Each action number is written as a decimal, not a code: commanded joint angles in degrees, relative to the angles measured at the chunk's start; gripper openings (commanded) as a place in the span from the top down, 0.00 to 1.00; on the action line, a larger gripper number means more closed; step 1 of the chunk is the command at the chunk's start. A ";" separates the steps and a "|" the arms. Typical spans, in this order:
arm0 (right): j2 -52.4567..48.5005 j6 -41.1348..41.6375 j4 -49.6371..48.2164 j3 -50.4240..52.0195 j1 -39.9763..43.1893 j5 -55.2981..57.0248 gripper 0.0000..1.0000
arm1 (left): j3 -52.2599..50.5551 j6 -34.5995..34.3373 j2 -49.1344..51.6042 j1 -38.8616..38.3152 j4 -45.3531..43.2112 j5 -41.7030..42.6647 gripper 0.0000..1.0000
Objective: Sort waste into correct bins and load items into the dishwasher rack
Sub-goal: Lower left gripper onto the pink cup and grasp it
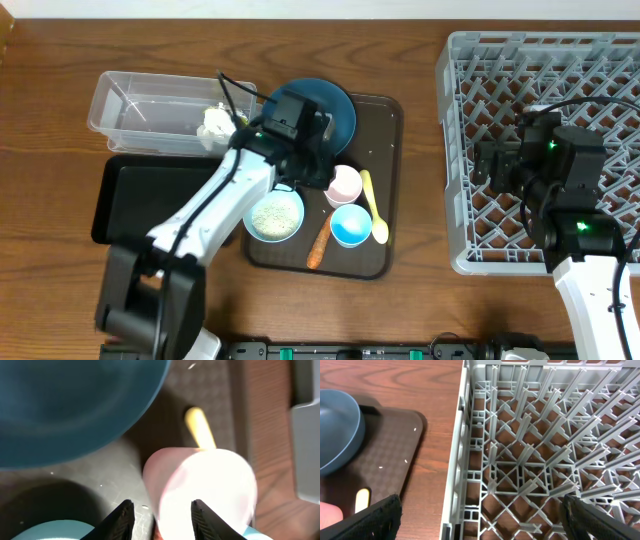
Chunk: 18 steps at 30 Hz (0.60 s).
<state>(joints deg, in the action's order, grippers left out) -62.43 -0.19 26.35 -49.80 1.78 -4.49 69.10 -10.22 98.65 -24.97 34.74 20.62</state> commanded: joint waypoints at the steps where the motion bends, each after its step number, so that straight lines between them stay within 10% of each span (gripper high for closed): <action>1: -0.22 0.98 0.07 -1.29 -0.68 -0.02 0.01 | -0.55 -1.09 2.14 -0.20 0.57 -0.70 0.60; 12: -0.22 0.98 0.07 -1.29 -0.68 0.00 0.01 | -0.50 -1.49 4.20 -0.04 -1.49 -0.66 0.94; 18: -0.22 -0.17 -0.26 -1.29 -0.68 0.02 0.01 | 1.84 -3.26 2.23 2.16 -2.08 5.62 0.94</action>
<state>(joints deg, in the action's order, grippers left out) -62.43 -0.21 26.33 -49.80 1.78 -4.51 69.08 -12.43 101.91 -24.36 32.77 21.63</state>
